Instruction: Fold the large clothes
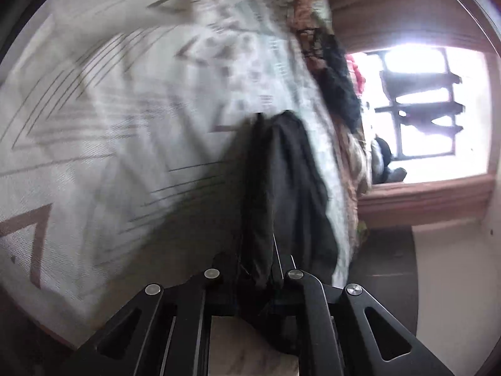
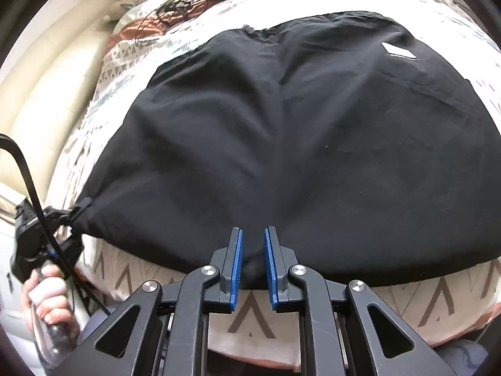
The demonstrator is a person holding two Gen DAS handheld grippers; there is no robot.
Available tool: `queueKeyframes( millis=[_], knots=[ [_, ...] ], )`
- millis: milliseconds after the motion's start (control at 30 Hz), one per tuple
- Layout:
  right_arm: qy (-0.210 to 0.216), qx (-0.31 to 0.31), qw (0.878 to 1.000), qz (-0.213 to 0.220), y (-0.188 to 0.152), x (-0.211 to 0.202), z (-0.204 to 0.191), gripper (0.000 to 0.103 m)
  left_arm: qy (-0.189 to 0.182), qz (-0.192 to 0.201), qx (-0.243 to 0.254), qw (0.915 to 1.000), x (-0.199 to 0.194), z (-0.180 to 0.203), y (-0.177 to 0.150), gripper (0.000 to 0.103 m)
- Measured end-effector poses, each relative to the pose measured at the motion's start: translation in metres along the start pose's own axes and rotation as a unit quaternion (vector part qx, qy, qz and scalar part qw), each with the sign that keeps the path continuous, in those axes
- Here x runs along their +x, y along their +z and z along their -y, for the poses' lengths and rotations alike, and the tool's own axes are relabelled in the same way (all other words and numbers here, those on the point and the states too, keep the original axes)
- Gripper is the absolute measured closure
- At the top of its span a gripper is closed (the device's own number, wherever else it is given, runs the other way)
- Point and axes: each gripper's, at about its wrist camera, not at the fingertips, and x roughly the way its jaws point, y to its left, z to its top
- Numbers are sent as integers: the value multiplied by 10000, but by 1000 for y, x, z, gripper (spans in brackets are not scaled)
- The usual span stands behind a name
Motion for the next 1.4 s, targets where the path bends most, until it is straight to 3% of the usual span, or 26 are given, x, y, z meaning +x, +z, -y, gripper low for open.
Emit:
queueKeyframes(
  millis=[200,433,733,967,1067,1400],
  knots=[
    [211,81,9997,50,0,9,8,89,-377,-18,516,9980,-7,54,-8,92],
    [732,274,9969,106,-1,20,15,89,-506,-94,1119,9924,-6,112,-29,92],
    [1110,696,9889,697,-4,-18,44,79,-604,-369,1818,9808,13,185,-69,92],
    [1238,1064,9791,1210,-15,-61,87,79,-579,-667,2277,9697,47,237,-106,92],
    [1182,1209,9752,1430,-17,-77,102,69,-560,-839,2460,9640,68,256,-123,92],
    [1158,1947,9565,1835,-37,-116,173,69,-221,-1547,2922,9435,156,293,-184,92]
  ],
)
